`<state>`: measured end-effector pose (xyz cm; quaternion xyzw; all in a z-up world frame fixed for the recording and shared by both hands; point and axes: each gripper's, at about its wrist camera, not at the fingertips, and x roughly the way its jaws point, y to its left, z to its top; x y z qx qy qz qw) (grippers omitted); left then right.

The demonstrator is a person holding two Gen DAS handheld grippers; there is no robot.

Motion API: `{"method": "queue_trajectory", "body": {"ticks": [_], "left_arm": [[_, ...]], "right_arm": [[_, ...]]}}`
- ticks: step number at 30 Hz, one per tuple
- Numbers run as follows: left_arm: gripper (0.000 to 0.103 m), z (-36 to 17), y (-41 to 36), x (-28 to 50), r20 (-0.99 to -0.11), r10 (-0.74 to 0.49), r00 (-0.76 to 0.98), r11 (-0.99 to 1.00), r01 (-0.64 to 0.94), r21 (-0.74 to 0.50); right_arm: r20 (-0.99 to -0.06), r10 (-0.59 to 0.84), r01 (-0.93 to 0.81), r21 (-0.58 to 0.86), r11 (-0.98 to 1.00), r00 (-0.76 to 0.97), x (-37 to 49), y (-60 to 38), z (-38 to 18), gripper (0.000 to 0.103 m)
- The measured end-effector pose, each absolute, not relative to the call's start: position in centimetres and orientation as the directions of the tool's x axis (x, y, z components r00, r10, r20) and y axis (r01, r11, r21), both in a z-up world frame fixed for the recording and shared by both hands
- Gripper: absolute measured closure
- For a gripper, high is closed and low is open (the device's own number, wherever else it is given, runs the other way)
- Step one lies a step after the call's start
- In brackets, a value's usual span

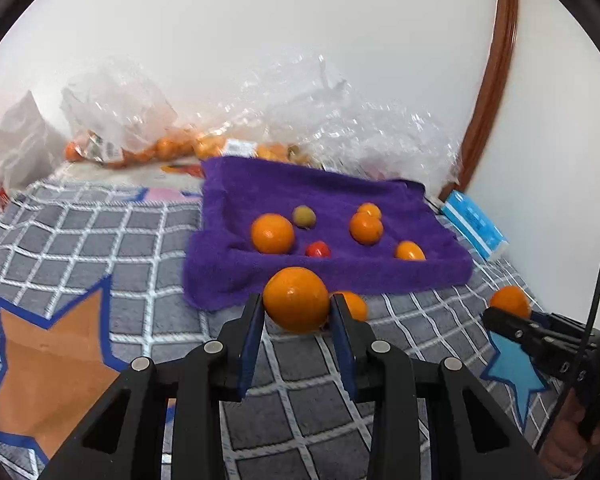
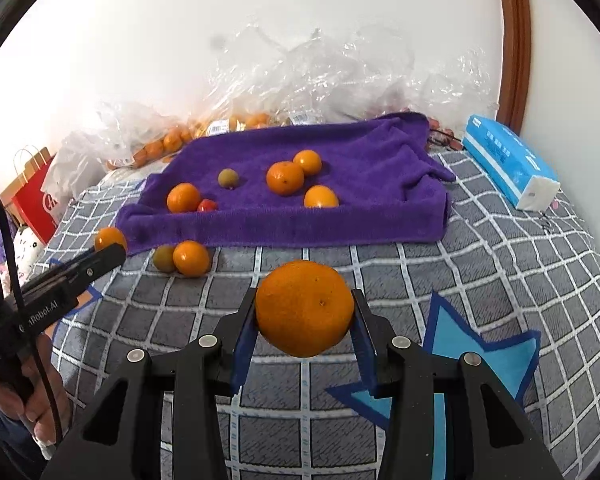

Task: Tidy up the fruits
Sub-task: 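Lift and carry both held oranges over the purple towel with both grippers, then lower and open the right gripper onto the towel while the left gripper releases its orange there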

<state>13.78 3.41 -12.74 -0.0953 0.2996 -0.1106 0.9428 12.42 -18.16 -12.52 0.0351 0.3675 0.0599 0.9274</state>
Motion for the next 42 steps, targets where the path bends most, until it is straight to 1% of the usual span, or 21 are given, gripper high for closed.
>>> {"method": "queue_trajectory", "body": {"ticks": [4,9,16,19,24,33,38,42], "left_arm": [[0.071,-12.4,4.0,14.2,-0.576,-0.270,0.771,0.953,0.127,-0.276],[0.071,-11.6,4.5,14.6,-0.587,-0.279,0.760,0.948,0.121,-0.294],[0.071,-10.2,5.0,16.1,-0.574,-0.302,0.761,0.933,0.114,-0.341],[0.071,-9.5,5.1,16.8,-0.564,-0.286,0.775,0.937,0.103,-0.335],[0.071,-9.0,5.7,18.8,-0.564,-0.244,0.789,0.942,0.053,-0.332],[0.071,-8.9,5.8,23.3,-0.580,-0.245,0.777,0.927,0.012,-0.376],[0.071,-9.0,5.2,25.3,-0.585,-0.229,0.778,0.930,-0.003,-0.369],[0.071,-10.1,5.0,25.7,-0.587,-0.220,0.779,0.934,-0.005,-0.356]], "right_arm": [[-0.659,0.146,-0.092,0.116,0.989,0.738,13.2,-18.3,-11.5,0.060],[-0.640,0.145,-0.113,0.091,0.989,0.754,14.3,-18.4,-10.0,0.060],[-0.604,0.184,-0.159,0.096,0.983,0.775,15.3,-18.2,-8.1,0.060],[-0.602,0.199,-0.157,0.122,0.980,0.773,16.1,-18.3,-8.1,0.060],[-0.604,0.183,-0.124,0.138,0.983,0.776,17.7,-18.7,-8.6,0.060],[-0.599,0.150,-0.075,0.148,0.986,0.786,22.1,-19.5,-8.7,0.060],[-0.586,0.163,-0.078,0.168,0.983,0.794,24.1,-19.5,-8.3,0.060],[-0.576,0.173,-0.086,0.175,0.981,0.799,24.9,-19.1,-9.0,0.060]]}}
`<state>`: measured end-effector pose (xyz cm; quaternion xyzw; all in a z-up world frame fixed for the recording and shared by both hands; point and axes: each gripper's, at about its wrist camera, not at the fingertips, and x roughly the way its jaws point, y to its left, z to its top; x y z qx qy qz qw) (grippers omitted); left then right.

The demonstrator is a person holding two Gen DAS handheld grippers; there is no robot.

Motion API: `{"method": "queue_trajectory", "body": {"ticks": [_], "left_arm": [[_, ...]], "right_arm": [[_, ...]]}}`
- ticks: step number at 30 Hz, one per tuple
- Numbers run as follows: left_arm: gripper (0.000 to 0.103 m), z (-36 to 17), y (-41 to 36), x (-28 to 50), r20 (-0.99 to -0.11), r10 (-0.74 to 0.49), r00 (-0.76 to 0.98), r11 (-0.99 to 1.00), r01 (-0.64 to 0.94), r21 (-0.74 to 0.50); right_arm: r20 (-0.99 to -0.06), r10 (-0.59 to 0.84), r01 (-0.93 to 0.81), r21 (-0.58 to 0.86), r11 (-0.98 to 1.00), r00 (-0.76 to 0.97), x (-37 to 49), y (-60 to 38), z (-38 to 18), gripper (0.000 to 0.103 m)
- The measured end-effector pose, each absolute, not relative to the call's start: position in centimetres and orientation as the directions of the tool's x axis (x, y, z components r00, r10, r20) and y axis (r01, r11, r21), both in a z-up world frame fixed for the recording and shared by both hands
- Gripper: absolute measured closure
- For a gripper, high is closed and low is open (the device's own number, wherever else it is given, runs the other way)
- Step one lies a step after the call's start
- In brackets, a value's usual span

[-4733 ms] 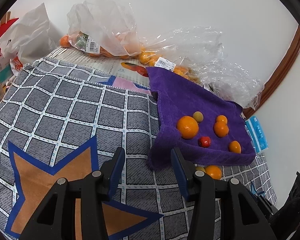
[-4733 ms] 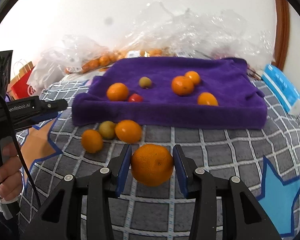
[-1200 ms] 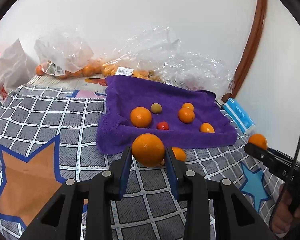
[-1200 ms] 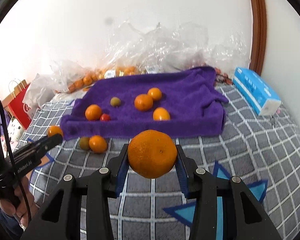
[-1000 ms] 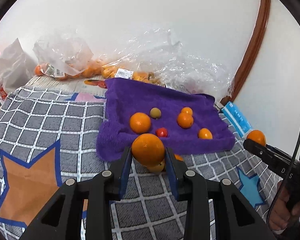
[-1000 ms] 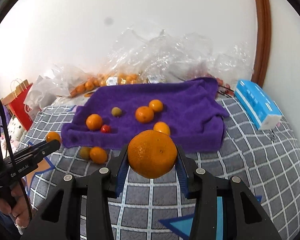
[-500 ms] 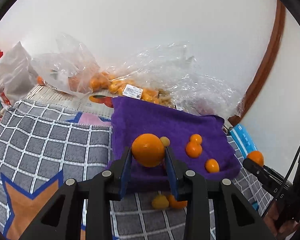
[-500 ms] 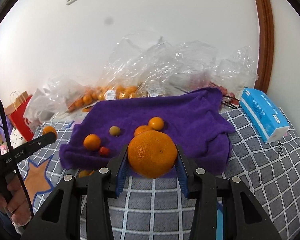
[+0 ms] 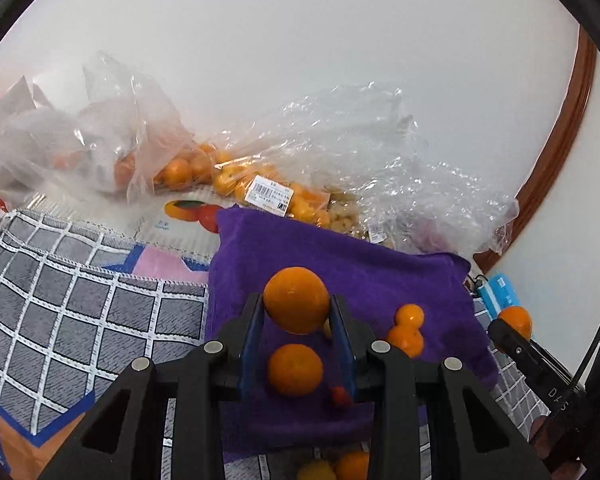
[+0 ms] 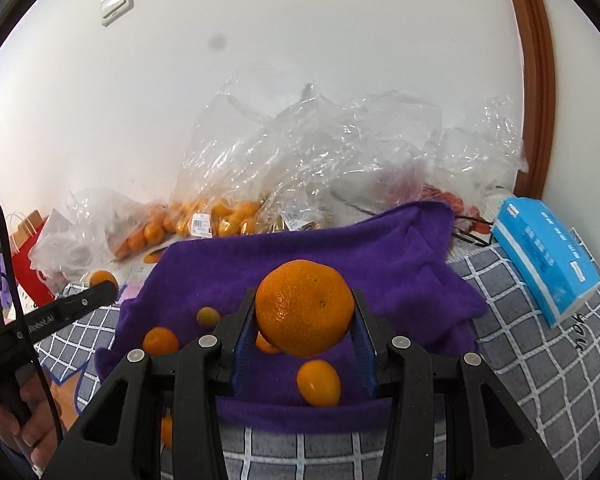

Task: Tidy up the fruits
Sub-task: 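Lower and open the right gripper onto the towel while the left gripper releases its orange there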

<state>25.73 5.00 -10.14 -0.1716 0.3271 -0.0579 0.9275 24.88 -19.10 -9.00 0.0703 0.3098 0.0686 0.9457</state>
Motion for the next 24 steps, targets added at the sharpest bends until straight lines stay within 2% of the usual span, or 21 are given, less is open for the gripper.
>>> {"method": "queue_trajectory", "body": {"ticks": [7,16,24], "left_arm": [[0.071,-11.8,4.7,26.0,-0.602,-0.207,0.771,0.943,-0.006,-0.333],[0.071,-12.8,4.5,26.2,-0.586,-0.232,0.777,0.937,0.017,-0.349],[0.071,-13.3,4.1,26.5,-0.589,-0.244,0.770,0.936,0.028,-0.350]], "right_arm": [[-0.612,0.155,-0.064,0.167,0.984,0.775,25.7,-19.6,-11.7,0.060],[-0.608,0.119,-0.024,0.162,0.986,0.785,25.8,-21.2,-12.5,0.060],[-0.641,0.135,-0.061,0.136,0.989,0.755,26.3,-20.1,-14.0,0.060]]}}
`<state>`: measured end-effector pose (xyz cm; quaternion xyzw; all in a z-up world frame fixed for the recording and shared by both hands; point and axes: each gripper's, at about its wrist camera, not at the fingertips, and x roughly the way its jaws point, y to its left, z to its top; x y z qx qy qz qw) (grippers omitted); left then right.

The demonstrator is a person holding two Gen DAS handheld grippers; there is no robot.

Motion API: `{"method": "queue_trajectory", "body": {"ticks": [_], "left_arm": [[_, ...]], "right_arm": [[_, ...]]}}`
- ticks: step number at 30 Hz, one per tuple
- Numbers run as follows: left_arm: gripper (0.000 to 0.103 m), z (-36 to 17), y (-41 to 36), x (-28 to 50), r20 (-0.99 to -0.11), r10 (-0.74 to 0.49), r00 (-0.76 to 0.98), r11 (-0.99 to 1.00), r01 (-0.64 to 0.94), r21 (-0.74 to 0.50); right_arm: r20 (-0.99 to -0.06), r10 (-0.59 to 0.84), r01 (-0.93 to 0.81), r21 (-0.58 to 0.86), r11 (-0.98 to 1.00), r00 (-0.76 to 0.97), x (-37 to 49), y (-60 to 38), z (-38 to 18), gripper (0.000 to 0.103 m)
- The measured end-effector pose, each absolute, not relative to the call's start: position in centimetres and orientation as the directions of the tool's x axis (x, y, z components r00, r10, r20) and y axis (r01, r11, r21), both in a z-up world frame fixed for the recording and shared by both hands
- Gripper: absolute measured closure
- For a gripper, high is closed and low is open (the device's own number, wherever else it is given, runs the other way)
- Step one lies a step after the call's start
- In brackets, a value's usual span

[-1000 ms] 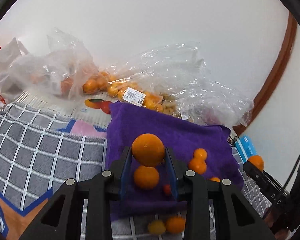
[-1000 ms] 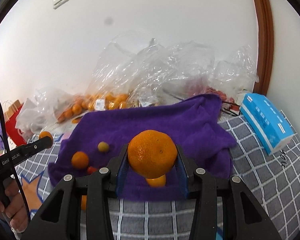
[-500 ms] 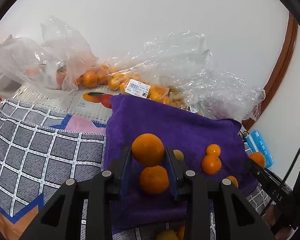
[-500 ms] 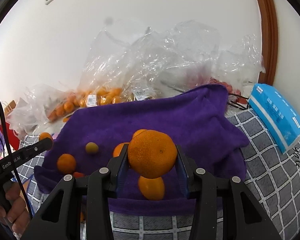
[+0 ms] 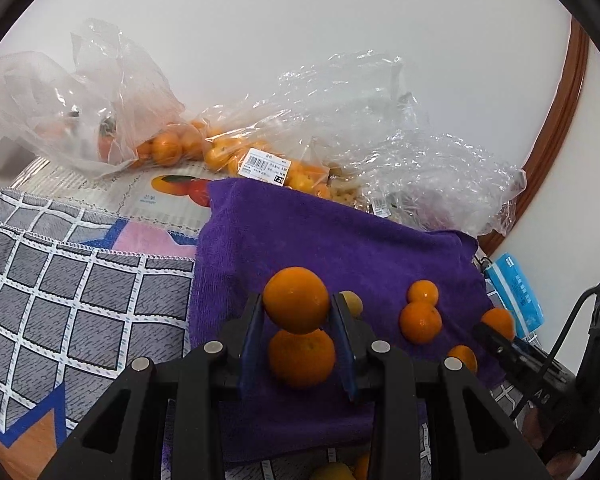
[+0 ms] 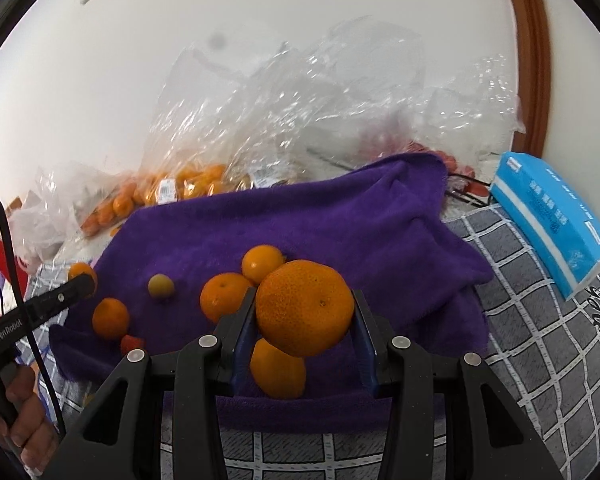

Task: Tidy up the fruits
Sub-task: 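Lower and open the right gripper onto the towel while the left gripper releases its orange there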

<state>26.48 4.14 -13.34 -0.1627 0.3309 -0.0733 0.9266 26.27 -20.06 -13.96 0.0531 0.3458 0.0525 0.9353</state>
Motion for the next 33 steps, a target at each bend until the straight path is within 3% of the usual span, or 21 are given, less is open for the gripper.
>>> {"method": "queue_trajectory", "body": {"ticks": [25,33], "left_arm": [[0.071,-13.91,3.82,26.38,-0.565,-0.364,0.740,0.896,0.112,-0.430],[0.071,-13.95,3.36,26.40,-0.572,-0.345,0.744,0.908,0.111,-0.404]], "right_arm": [[-0.653,0.111,-0.078,0.080,0.994,0.749,26.18,-19.08,-14.56,0.059],[-0.648,0.103,-0.069,0.078,0.995,0.755,26.13,-19.17,-14.55,0.056]]}}
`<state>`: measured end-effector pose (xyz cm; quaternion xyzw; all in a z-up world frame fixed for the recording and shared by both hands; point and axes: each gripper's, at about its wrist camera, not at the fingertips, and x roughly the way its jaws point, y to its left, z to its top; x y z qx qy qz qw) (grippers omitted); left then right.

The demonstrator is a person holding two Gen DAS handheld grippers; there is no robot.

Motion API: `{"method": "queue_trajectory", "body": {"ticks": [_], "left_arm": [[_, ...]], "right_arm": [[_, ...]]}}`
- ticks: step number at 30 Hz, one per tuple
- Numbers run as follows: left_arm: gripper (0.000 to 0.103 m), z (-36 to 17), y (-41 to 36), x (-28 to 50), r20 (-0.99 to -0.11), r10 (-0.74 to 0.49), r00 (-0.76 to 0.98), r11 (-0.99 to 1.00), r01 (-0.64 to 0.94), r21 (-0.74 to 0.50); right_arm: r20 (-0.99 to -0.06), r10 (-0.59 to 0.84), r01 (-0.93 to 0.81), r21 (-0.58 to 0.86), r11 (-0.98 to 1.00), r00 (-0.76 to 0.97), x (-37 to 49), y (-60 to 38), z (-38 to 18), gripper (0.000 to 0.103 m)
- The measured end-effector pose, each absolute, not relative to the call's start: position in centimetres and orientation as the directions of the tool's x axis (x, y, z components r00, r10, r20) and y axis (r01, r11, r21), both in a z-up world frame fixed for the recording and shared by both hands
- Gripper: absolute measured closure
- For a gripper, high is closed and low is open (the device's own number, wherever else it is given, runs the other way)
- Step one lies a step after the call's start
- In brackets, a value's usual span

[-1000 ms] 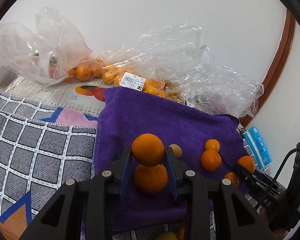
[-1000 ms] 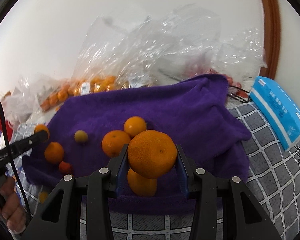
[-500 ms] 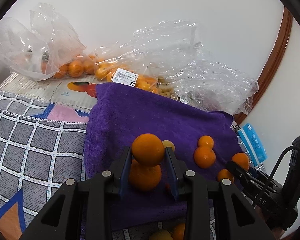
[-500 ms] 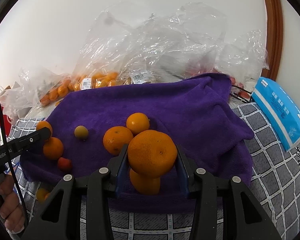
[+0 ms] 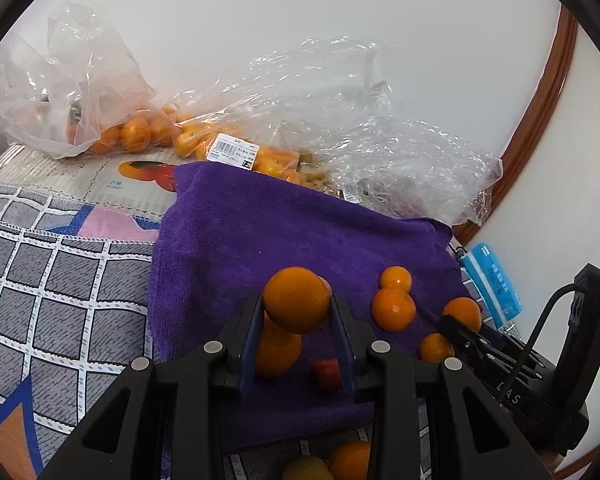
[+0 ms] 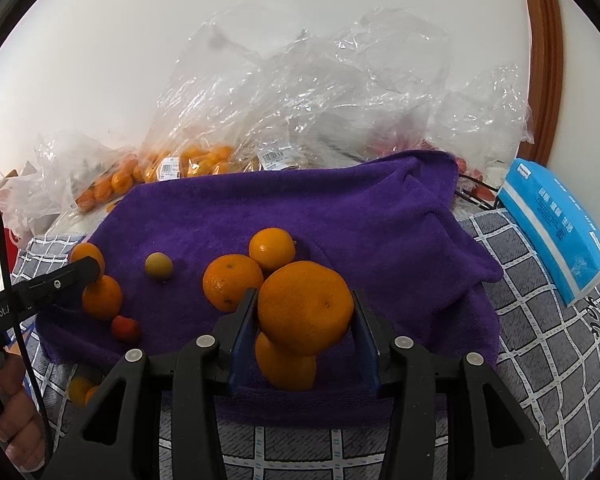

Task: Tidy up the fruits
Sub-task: 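Lower and open the right gripper onto the towel while the left gripper releases its orange there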

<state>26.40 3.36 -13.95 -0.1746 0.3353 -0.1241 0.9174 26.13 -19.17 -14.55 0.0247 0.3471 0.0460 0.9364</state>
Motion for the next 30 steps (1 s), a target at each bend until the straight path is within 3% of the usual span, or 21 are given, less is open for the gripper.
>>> {"method": "queue_trajectory", "body": {"ticks": [20,30], "left_arm": [[0.069,-14.01,3.68,26.39,-0.557,-0.379,0.739,0.888,0.120,-0.444],[0.059,-13.97,3.60,26.20,-0.567,-0.356,0.743,0.899,0.106,-0.425]], "right_arm": [[-0.632,0.107,-0.049,0.108,0.993,0.767,25.90,-19.94,-14.15,0.052],[-0.614,0.085,-0.031,0.099,0.995,0.784,25.44,-19.82,-13.67,0.051]]}}
